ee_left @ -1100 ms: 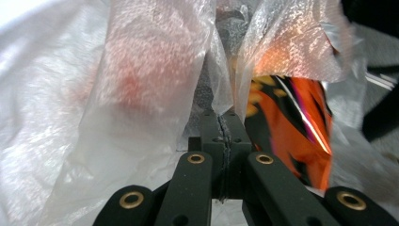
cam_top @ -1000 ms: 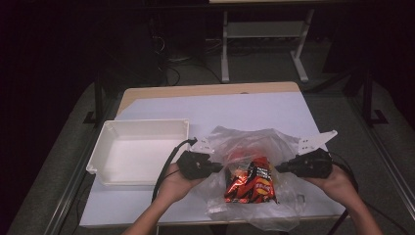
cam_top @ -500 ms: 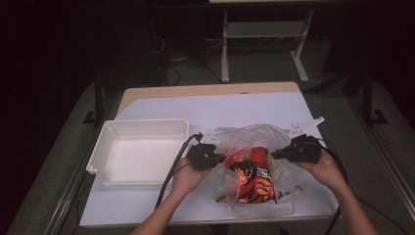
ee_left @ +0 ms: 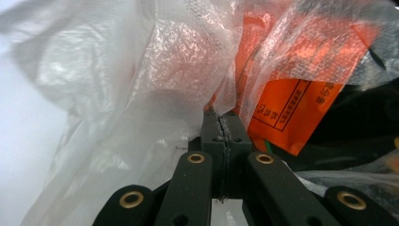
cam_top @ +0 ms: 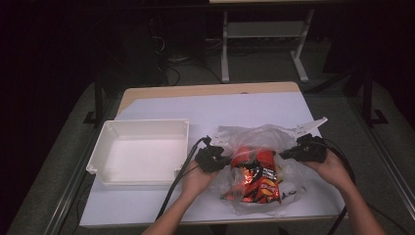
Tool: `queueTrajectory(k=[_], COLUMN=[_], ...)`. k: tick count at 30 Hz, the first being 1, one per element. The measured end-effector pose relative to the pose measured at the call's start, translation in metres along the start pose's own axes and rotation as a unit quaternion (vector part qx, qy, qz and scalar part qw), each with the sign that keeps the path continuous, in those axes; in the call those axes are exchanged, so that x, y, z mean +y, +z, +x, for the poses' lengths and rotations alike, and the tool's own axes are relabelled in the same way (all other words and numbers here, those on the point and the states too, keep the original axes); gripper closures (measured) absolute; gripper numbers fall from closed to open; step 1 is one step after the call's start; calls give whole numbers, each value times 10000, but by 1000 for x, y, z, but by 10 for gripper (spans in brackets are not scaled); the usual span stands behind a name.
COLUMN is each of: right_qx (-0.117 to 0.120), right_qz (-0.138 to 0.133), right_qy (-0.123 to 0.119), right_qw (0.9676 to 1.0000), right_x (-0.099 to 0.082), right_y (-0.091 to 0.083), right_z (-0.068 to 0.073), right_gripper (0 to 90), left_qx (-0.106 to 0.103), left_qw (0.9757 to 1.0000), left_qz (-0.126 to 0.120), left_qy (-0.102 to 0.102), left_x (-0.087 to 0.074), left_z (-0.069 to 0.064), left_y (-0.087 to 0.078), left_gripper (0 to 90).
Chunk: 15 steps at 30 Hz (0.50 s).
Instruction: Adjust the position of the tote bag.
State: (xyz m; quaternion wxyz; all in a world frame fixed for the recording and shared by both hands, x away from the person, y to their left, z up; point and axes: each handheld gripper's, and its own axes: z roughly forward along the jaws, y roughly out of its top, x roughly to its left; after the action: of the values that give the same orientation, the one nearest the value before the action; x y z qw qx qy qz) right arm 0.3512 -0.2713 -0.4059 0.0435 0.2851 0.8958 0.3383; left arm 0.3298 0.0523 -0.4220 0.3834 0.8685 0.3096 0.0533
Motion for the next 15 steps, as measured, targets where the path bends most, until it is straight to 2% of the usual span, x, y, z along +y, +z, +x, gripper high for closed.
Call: queueTrajectory(k=[1, 3, 5, 8, 10, 12, 13, 15], right_qx=[0, -40, -60, -93, -96, -73, -71, -70], right_qz=[0, 46, 33, 23, 2, -48, -52, -68], right_qy=[0, 101, 112, 263, 301, 381, 398, 390], right_qw=[10000, 9999, 9999, 9996, 9995, 9992, 9992, 9992], right_x=[0, -7, -9, -17, -19, -23, -24, -25], right_y=[0, -7, -8, -11, -11, -9, -8, -4], right_z=[0, -8, -10, -22, -24, -28, -29, -30], right_gripper=[888, 888, 888, 887, 888, 887, 887, 887], left_qx=[0, -226, -281, -459, -459, -289, -289, -72], left_qw=[10000, 9997, 9996, 9984, 9983, 9992, 9992, 9995], left_qz=[0, 8, 44, 119, 123, 90, 90, 177], left_qy=[0, 36, 93, 294, 336, 250, 250, 232], left_x=[0, 4, 6, 11, 13, 13, 13, 13], left_z=[0, -7, -11, -23, -26, -21, -21, -9], left_y=[0, 11, 15, 27, 30, 30, 30, 27], left_gripper=[900, 900, 900, 900, 900, 900, 900, 900])
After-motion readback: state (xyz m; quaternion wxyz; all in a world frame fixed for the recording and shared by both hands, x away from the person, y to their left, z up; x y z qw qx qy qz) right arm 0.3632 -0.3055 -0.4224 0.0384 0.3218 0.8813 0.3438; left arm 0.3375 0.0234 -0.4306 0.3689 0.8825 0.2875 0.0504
